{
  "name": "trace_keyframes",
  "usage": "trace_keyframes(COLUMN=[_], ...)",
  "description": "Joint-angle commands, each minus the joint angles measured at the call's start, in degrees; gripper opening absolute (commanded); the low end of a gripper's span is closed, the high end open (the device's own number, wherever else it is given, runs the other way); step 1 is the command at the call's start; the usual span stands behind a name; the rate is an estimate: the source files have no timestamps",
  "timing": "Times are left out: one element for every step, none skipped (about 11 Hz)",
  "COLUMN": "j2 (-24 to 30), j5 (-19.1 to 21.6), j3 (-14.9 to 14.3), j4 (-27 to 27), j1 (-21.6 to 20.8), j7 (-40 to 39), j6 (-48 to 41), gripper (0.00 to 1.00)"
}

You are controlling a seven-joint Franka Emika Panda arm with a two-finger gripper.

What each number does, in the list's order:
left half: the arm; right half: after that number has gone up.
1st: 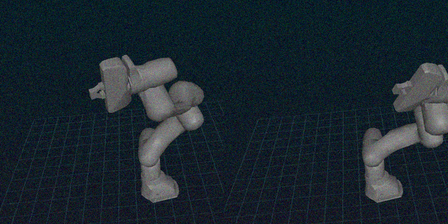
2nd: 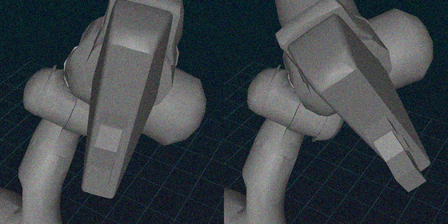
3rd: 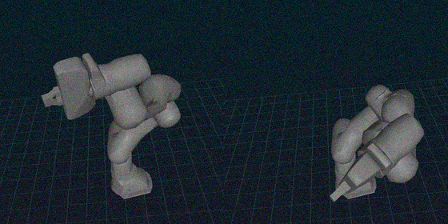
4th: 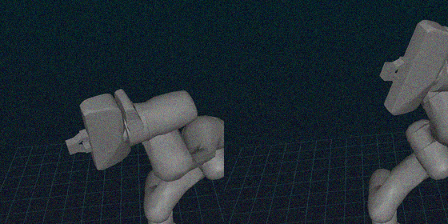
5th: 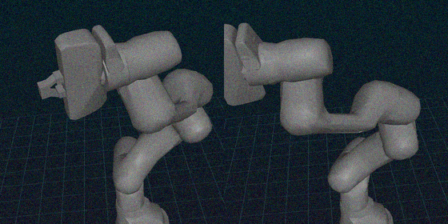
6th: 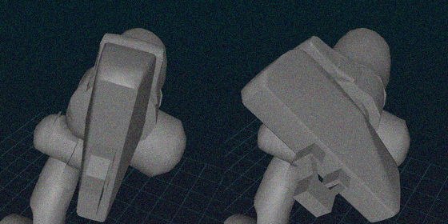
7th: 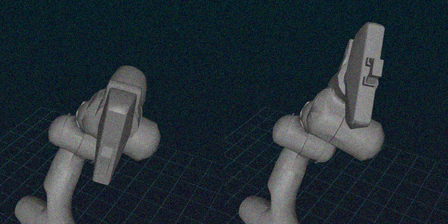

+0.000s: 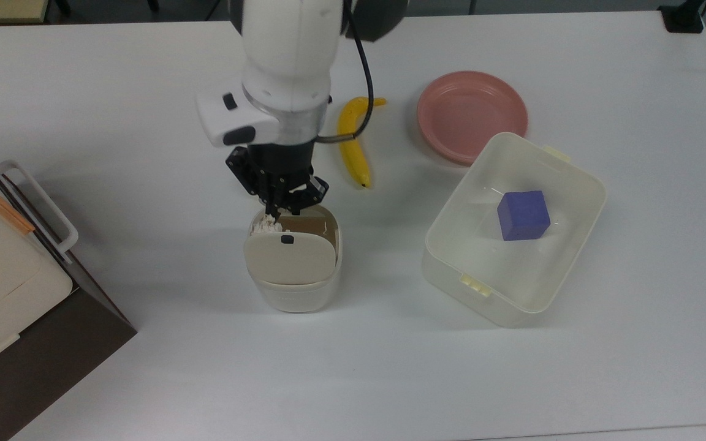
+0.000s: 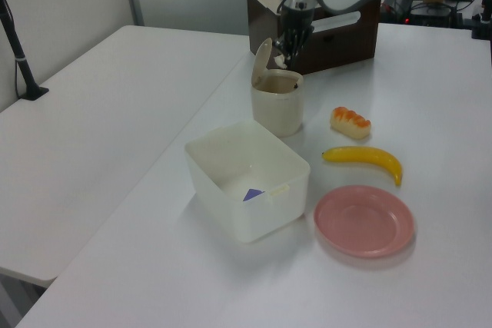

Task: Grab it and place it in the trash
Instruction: 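Carry the wrapper over the open white trash bin, then open the gripper to drop the wrapper into the bin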

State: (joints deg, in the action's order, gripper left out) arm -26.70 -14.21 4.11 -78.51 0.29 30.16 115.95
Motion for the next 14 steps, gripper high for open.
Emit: trace_keyframes(j2=[-1.8,-2.0,-2.0,-2.0,-2.0,-2.0,-2.0,-2.0,-1.8,-1.4,-0.6,1.1,3.2,5.8], j5=[-2.0,-2.1,-2.4,-2.8,-4.2,-5.0,-5.6,-6.3,-6.4,-6.2,-6.1,-5.4,-2.6,1.7], j3=[0.0,0.6,1.2,2.1,3.2,3.4,3.4,3.4,3.4,3.4,3.4,3.4,3.4,3.4], j4=[0.3,0.3,0.3,0.0,-0.2,-0.3,-0.3,-0.3,-0.2,-0.2,-0.2,-0.2,-0.2,-1.1], j1=[-1.3,-1.2,-1.2,-1.2,-1.2,-0.9,-1.0,-0.9,-0.7,-0.5,0.5,1.7,3.2,4.2], j7=[2.5,2.5,2.6,4.1,5.4,6.2,6.8,7.2,7.3,7.3,7.2,7.0,6.8,6.1], j6=[1.0,1.0,1.0,1.0,1.0,1.0,0.9,0.9,0.9,0.6,0.3,0.3,0.2,0.2], gripper=[0.00,0.00,0.00,0.00,0.00,0.30,0.99,1.00,1.00,1.00,1.00,1.00,1.00,1.00])
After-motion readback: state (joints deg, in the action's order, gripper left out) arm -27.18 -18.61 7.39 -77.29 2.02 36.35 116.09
